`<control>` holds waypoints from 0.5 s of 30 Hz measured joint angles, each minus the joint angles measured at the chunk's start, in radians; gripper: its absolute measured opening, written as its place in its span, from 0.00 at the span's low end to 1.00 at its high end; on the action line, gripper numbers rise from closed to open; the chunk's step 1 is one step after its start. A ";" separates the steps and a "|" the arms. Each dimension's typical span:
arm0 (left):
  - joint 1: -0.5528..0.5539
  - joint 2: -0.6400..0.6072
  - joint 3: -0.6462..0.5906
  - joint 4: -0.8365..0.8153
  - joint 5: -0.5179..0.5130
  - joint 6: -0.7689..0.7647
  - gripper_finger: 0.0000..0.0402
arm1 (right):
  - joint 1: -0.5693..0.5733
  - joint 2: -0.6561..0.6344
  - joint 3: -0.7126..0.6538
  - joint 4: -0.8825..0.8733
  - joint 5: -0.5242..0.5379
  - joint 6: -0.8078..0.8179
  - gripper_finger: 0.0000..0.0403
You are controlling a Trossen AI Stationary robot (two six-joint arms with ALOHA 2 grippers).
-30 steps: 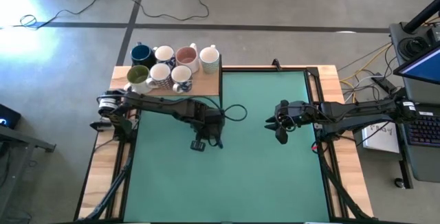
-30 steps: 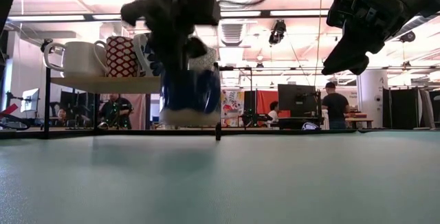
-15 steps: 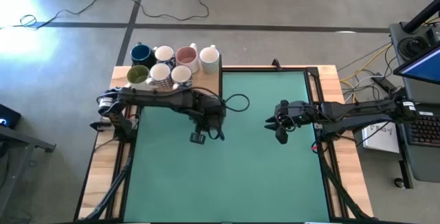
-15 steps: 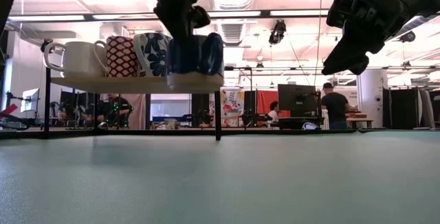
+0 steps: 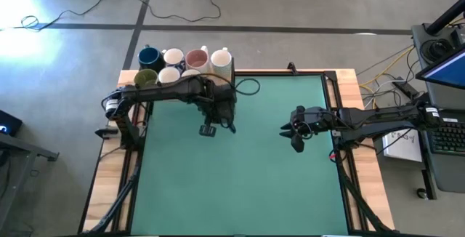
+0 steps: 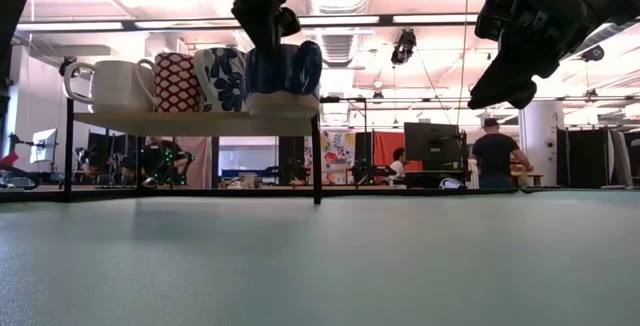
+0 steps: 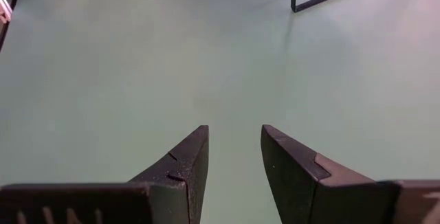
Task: Place coffee mugs
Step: Put the blue mug on the shelf
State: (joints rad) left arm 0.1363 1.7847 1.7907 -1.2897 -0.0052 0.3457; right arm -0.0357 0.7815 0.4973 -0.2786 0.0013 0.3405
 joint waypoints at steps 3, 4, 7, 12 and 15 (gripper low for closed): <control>0.018 -0.001 0.013 -0.015 0.005 0.025 0.03 | 0.000 0.000 0.000 0.000 0.000 0.000 0.31; 0.025 -0.001 0.017 -0.017 0.011 0.031 0.03 | 0.000 0.000 0.000 0.000 0.000 0.000 0.31; 0.041 -0.001 0.030 -0.022 0.012 0.041 0.03 | 0.000 0.000 0.000 0.000 0.000 0.000 0.31; 0.048 -0.001 0.046 -0.066 -0.005 0.044 0.03 | 0.000 0.000 0.000 0.000 0.000 0.000 0.31; 0.048 -0.005 0.050 -0.084 -0.005 0.042 0.03 | 0.000 0.000 0.000 0.000 0.000 0.000 0.31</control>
State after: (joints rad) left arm 0.1844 1.7797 1.8412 -1.3732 -0.0104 0.3879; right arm -0.0357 0.7815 0.4973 -0.2787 0.0013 0.3405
